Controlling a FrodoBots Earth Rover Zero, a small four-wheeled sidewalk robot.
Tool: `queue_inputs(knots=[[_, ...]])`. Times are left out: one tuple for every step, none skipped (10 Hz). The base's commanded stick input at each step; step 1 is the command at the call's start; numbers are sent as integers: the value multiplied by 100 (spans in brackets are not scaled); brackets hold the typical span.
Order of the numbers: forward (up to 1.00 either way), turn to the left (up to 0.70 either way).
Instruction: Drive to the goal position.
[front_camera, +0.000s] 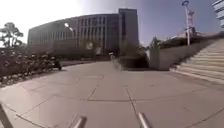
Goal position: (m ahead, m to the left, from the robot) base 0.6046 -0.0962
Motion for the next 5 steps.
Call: queue_inputs(knots=[[100,0],[100,0],[100,0],[100,0],[100,0]])
